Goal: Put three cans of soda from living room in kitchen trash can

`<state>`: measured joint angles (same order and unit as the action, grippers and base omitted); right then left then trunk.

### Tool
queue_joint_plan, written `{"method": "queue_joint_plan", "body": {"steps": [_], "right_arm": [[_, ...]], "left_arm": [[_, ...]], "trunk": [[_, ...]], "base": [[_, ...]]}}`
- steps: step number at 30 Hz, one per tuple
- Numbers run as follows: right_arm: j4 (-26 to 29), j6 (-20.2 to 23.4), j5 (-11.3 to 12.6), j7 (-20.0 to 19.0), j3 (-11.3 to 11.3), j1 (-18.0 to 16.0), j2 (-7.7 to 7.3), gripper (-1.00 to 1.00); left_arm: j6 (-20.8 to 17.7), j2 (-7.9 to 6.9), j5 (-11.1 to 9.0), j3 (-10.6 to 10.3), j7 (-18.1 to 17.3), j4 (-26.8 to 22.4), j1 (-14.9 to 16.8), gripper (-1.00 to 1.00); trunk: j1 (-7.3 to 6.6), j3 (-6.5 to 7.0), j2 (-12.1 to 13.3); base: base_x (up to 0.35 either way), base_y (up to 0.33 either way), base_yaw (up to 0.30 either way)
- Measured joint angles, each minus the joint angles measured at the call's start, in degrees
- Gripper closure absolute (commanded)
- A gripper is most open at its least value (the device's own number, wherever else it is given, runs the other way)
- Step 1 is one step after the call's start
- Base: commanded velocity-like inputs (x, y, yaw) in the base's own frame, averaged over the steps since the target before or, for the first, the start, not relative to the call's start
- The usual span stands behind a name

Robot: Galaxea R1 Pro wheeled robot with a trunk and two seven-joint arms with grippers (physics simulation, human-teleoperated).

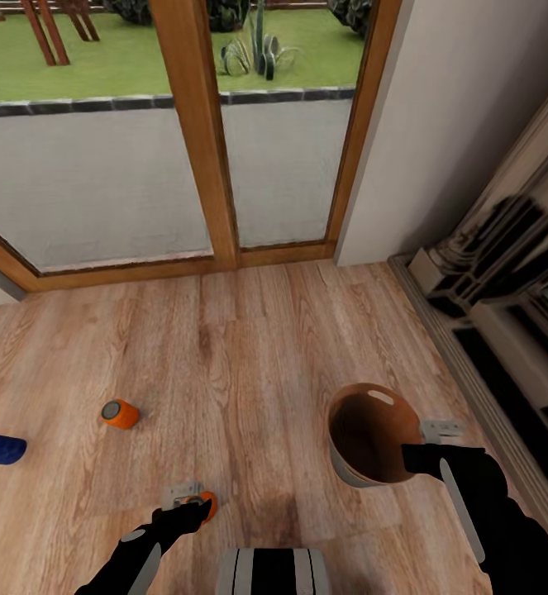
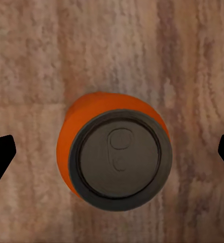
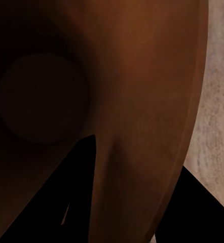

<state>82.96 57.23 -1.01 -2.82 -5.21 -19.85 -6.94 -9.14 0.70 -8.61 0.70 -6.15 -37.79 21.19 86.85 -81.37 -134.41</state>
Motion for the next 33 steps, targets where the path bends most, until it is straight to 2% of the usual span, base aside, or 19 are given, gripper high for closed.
{"method": "queue_joint_plan", "body": {"steps": [5,8,21,27,33], "right_arm": [[0.0,0.0,0.1,0.0,0.0,0.0,0.00,1.00],[0.0,0.0,0.1,0.0,0.0,0.0,0.00,1.00],[0.1,0.0,0.1,0.0,0.0,0.0,0.00,1.00],[0.1,0.0,0.0,0.0,0.0,0.0,0.00,1.00],[0.1,0.0,0.1,0.0,0.0,0.0,0.00,1.00]], "left_arm": [[0.0,0.00,0.0,0.0,0.0,0.0,0.0,-1.00],[0.0,0.00,0.0,0.0,0.0,0.0,0.0,-1.00],[0.0,0.00,0.0,0.0,0.0,0.0,0.0,-1.00],[0.0,0.00,0.0,-0.1,0.0,0.0,0.0,-1.00],[0.0,0.00,0.0,-0.1,0.0,0.0,0.0,-1.00]], "trunk": [[0.00,0.00,0.0],[0.65,-0.54,-1.2],[0.66,-0.54,-1.2],[1.97,-1.61,-3.6],[1.98,-1.62,-3.6]], "base": [[0.000,0.000,0.000],[0.000,0.000,0.000],[0.000,0.000,0.000],[0.000,0.000,0.000],[0.000,0.000,0.000]]}}
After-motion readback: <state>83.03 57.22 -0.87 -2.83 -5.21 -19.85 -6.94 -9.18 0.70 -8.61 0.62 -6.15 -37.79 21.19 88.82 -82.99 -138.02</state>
